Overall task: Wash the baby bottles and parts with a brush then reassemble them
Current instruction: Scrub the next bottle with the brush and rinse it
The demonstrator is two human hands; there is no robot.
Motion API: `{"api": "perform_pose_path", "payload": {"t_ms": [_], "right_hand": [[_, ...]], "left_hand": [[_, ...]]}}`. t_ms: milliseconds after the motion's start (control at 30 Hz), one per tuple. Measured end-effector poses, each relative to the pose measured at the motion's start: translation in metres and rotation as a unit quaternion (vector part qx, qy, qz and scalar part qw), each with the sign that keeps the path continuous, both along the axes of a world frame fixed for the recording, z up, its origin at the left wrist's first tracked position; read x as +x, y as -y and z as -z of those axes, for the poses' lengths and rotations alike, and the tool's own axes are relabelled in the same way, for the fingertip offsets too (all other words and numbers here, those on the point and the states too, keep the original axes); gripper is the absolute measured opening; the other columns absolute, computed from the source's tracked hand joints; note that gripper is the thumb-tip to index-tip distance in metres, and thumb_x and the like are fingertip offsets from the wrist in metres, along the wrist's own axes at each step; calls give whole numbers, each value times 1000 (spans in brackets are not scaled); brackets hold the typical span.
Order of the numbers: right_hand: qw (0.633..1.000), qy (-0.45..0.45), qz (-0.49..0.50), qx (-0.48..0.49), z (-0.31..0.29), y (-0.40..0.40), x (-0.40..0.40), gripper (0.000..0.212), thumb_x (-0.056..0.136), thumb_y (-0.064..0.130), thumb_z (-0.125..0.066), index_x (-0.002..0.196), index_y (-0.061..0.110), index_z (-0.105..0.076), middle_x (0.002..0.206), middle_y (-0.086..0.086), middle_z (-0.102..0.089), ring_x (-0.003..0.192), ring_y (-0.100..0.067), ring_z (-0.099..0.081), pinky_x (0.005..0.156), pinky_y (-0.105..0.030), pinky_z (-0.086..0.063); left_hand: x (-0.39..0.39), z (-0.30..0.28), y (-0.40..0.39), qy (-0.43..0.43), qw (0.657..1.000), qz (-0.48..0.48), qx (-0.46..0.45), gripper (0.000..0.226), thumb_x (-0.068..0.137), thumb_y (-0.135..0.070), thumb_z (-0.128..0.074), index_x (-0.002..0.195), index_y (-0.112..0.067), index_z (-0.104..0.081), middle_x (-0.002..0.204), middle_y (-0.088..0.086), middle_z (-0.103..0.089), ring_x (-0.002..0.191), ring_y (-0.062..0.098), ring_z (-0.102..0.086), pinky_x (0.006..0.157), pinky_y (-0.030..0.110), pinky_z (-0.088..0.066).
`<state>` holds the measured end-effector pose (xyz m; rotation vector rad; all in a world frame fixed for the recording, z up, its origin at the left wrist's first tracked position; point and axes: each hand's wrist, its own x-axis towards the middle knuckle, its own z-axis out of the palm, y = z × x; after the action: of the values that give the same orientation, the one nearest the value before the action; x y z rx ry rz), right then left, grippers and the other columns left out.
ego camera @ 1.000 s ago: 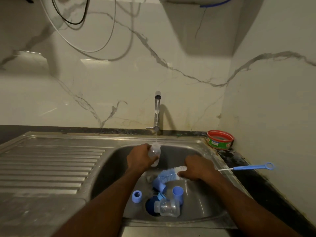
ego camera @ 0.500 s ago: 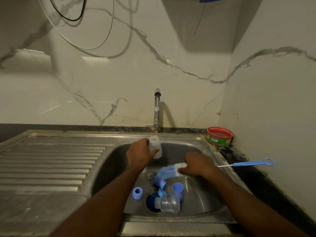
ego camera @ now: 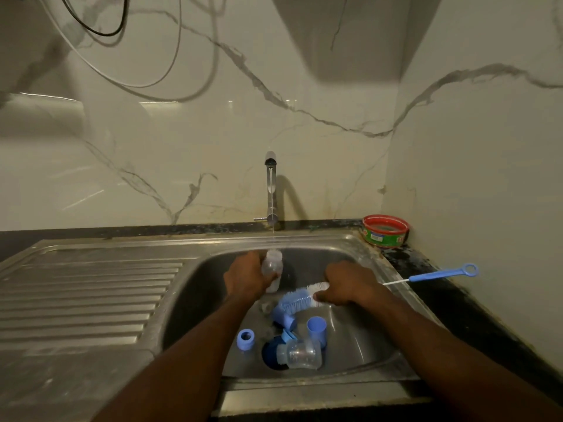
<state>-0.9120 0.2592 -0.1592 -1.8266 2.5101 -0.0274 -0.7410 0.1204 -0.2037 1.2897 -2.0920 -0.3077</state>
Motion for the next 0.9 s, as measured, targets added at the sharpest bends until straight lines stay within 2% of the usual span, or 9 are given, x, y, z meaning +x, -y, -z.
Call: {"api": "perform_pose_path", "payload": {"t_ms": [67, 200, 267, 367, 467, 600, 733, 800, 900], "right_hand": [[1000, -1, -3, -2, -1, 0, 0, 44, 91, 56, -64, 120, 23, -62, 118, -1, -64, 92, -15, -52, 76, -32, -41], [1000, -7, 2, -8, 0, -1, 1, 46, 90, 57, -64, 121, 23, -62, 119, -1, -64, 105, -19, -60, 76, -32, -41], [1000, -6, 2, -9, -1, 0, 1, 45, 90, 57, -64, 121, 24, -62, 119, -1, -65, 104, -19, -60, 76, -32, -41], [1000, -4, 1, -8, -1, -2, 1, 45, 90, 57, -64, 120, 23, -62, 118, -1, -65, 105, -20, -60, 78, -33, -44], [1000, -4, 5, -6, -2, -2, 3, 44, 91, 56, -64, 120, 23, -62, 116, -1, -65, 98, -18, -59, 78, -33, -45], [1000, 5, 12, -5, -1, -2, 4, 45, 92, 55, -64, 121, 21, -63, 117, -2, -65, 100, -17, -59, 77, -32, -43], [1000, 8, 9, -9, -3, -3, 1, 45, 91, 56, -64, 120, 22, -63, 118, -1, -65, 104, -19, -60, 78, -33, -43], [1000, 7, 4, -16, -3, -3, 1, 46, 89, 57, -65, 119, 22, -63, 118, 0, -64, 105, -19, -59, 78, -34, -44], [1000, 3, 7, -20, -3, -5, -1, 47, 89, 56, -65, 122, 23, -61, 122, -1, -63, 110, -21, -59, 80, -34, -43]], "left_hand": [[-1, 1, 2, -42, 999, -2, -18, 38, 89, -49, -72, 118, -26, -63, 109, -7, -67, 94, 10, -61, 84, 29, -50], [-1, -1, -1, 14, 1000, 7, 12, 39, 89, -49, -72, 117, -24, -64, 100, -7, -67, 92, 11, -62, 84, 31, -51], [0, 0, 2, -30, 1000, -5, -7, 42, 88, -50, -73, 121, -24, -63, 110, -6, -67, 100, 14, -63, 83, 29, -47], [0, 0, 3, 30, 999, 2, 27, 36, 88, -50, -73, 112, -25, -64, 106, -3, -69, 93, 13, -62, 84, 32, -51], [1, 3, 5, -18, 1000, 12, 16, 43, 89, -47, -72, 125, -25, -61, 115, -5, -66, 103, 14, -62, 88, 30, -49], [0, 3, 4, 41, 997, 33, 47, 38, 92, -44, -70, 121, -21, -63, 101, -6, -63, 92, 11, -60, 82, 29, -48], [-3, 6, 9, -15, 995, 74, 71, 37, 92, -39, -71, 121, -21, -58, 109, -6, -62, 96, 10, -59, 87, 32, -52], [-3, 13, 11, 5, 979, 116, 166, 30, 96, -31, -68, 118, -15, -55, 107, 5, -67, 86, 12, -68, 75, 30, -58], [1, 16, 16, -67, 959, 144, 234, 37, 96, -22, -67, 125, -13, -44, 109, 13, -67, 77, 21, -75, 59, 30, -61]]}}
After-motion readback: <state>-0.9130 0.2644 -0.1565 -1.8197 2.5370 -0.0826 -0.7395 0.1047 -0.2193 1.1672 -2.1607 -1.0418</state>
